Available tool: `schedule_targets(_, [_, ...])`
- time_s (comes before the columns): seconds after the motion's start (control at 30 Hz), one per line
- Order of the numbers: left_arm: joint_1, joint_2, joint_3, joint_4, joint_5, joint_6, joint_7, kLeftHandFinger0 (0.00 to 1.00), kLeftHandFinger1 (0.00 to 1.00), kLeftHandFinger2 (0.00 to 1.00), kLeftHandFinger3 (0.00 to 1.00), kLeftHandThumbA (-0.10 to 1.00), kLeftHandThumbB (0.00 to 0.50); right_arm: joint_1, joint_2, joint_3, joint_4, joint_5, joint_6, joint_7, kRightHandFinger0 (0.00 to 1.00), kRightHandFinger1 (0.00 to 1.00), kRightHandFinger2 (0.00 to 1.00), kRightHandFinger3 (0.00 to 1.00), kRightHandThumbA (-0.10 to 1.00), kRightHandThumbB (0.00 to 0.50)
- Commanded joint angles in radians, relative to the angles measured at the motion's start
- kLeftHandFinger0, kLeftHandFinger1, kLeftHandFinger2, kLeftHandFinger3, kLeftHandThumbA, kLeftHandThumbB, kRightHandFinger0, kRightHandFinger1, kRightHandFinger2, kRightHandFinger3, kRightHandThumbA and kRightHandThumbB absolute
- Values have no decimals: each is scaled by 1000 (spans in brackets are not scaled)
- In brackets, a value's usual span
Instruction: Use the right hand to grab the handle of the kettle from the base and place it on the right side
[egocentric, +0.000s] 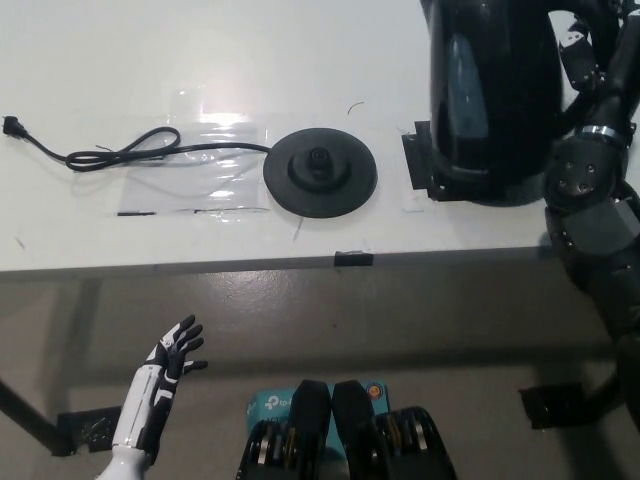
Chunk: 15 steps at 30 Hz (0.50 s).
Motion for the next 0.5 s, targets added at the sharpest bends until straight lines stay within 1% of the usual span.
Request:
schedule_targets(0.0, [4, 1, -5, -27, -24, -23, -14, 768, 884, 887, 915, 961, 500, -88, -38, 26, -25, -8, -86, -96, 0, 0, 396, 410, -92, 16])
schedule_targets(0.03, [2, 1, -6, -27, -20, -19, -13, 768, 884, 886, 912, 964, 500, -86, -39, 33, -25, -10, -86, -104, 0, 0, 401, 395, -25, 8])
schedule_targets(0.1, [2, 0, -6, -26, -24, -23, -15, 769, 883, 884, 909, 965, 500, -80, -37, 39, -30, -6, -86, -104, 0, 15, 431, 394, 24, 3])
schedule_targets(0.13, [2, 0, -7, -27, -24, -23, -15, 770, 884, 885, 910, 966, 500, -73, -36, 45, -31, -7, -86, -108, 0, 14, 435, 374, 74, 4])
schedule_targets(0.17, [2, -1, -7, -25, -24, -22, -15, 770, 885, 886, 910, 969, 500, -64, -34, 49, -37, -3, -86, -103, 0, 4, 417, 321, 90, 7])
schedule_targets(0.2, [0, -1, -7, -23, -25, -23, -15, 770, 886, 886, 910, 972, 500, -56, -33, 53, -40, -2, -86, -102, 0, 5, 410, 235, 100, 10])
schedule_targets(0.23, [-1, -2, -8, -20, -26, -25, -16, 769, 886, 886, 910, 974, 500, -49, -33, 59, -40, -2, -86, -104, 0, 5, 417, 205, 139, 10])
schedule_targets(0.27, [-1, -2, -9, -20, -27, -29, -16, 762, 881, 882, 909, 979, 500, -37, -31, 61, -45, 4, -86, -97, 0, 21, 441, 177, 219, 19])
schedule_targets(0.3, [0, -1, -9, -26, -28, -24, -18, 761, 880, 881, 908, 981, 500, -21, -25, 57, -53, 14, -86, -86, 0, 14, 444, 165, 227, 28])
schedule_targets(0.33, [0, 1, -9, -27, -29, -23, -18, 762, 879, 880, 908, 982, 500, -16, -24, 59, -55, 16, -86, -85, 0, 3, 437, 152, 216, 25])
schedule_targets(0.37, [-1, 2, -8, -27, -30, -25, -17, 762, 878, 878, 907, 987, 500, 3, -23, 71, -50, 9, -86, -74, 0, 0, 423, 155, 134, 9])
schedule_targets(0.4, [-1, 2, -8, -27, -32, -23, -17, 762, 878, 877, 906, 988, 500, 13, -22, 77, -47, 6, -86, -74, 0, 0, 409, 157, 136, 11])
schedule_targets(0.43, [-1, 1, -8, -27, -32, -24, -17, 758, 872, 870, 900, 993, 500, 35, -21, 88, -57, 6, -86, -79, 0, 0, 372, 164, 99, 23])
schedule_targets(0.47, [-4, 1, -8, -26, -32, -25, -16, 753, 867, 864, 895, 994, 500, 46, -21, 95, -57, 5, -86, -81, 0, 0, 343, 156, 124, 33])
